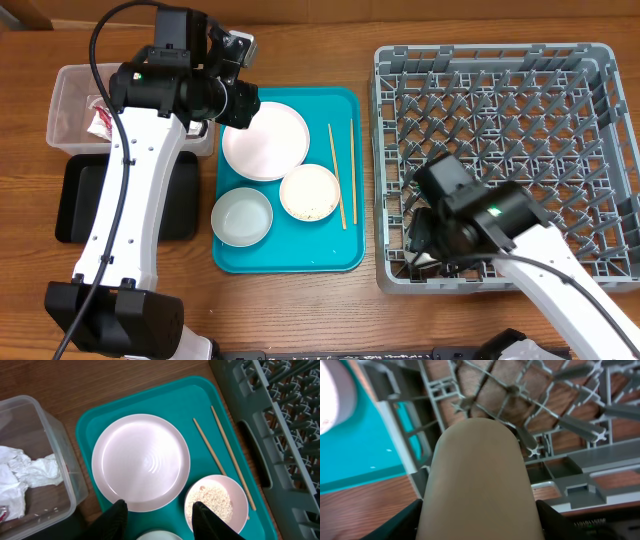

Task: Sort waste into correct bins and load items into the dishwasher
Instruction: 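Lower the white cup into the rack's front-left corner and open the right gripper, then grasp the rim of the pink rice bowl with the left gripper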

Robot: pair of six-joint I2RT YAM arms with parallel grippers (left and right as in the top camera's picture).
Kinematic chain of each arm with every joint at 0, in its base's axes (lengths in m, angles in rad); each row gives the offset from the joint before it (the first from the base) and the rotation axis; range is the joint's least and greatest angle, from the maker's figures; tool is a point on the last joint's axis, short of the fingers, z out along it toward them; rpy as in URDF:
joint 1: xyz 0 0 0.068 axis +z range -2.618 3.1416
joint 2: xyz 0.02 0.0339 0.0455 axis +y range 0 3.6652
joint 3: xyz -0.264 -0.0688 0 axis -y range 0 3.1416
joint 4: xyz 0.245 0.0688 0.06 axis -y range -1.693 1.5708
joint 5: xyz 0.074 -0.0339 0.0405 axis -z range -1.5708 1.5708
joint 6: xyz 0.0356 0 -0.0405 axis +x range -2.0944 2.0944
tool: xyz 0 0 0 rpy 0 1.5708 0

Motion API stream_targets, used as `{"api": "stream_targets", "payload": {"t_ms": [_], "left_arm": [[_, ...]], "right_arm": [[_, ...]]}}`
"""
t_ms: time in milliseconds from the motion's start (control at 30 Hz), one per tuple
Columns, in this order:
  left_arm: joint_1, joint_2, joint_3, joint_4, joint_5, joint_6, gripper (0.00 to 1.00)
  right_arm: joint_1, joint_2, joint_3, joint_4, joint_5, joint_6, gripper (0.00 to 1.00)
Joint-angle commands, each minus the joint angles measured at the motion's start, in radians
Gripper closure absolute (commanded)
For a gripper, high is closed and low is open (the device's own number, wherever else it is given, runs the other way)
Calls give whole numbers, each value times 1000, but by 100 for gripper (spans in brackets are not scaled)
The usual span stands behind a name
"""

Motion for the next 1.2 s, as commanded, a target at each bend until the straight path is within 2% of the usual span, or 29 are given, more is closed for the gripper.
{"api": "stream_targets", "payload": {"t_ms": [0, 100, 200, 300, 467, 633, 833, 967, 1033, 1100, 1167], "left_arm": [[-6, 1, 26, -6, -42, -8, 55], [-6, 1, 26, -7, -40, -8, 54], [-6, 1, 26, -18, -41, -7, 51], [-6, 1, 26, -32, -41, -7, 50], [-6, 1, 26, -29, -40, -8, 49], [-6, -19, 47, -64, -40, -16, 49], [-6, -65, 167, -177, -40, -27, 48], [-6, -100, 255, -275, -40, -48, 48], [-6, -132, 298, -360, -40, -87, 48], [-6, -152, 302, -406, -39, -118, 49], [-6, -165, 302, -469, -25, -158, 58]], "right_arm": [[34, 71, 16, 9, 38, 36, 43], [42, 140, 16, 37, 38, 36, 35], [42, 196, 16, 68, 35, 36, 19], [42, 201, 16, 89, 35, 47, 14], [42, 197, 21, 99, 35, 90, 13], [40, 145, 119, 77, 66, 88, 11], [40, 48, 280, 17, 115, 53, 6], [40, -33, 320, 12, 148, 50, 0], [40, -78, 320, 13, 186, 50, 0], [40, -105, 320, 18, 210, 50, 0], [40, -129, 320, 29, 231, 45, 0]]}}
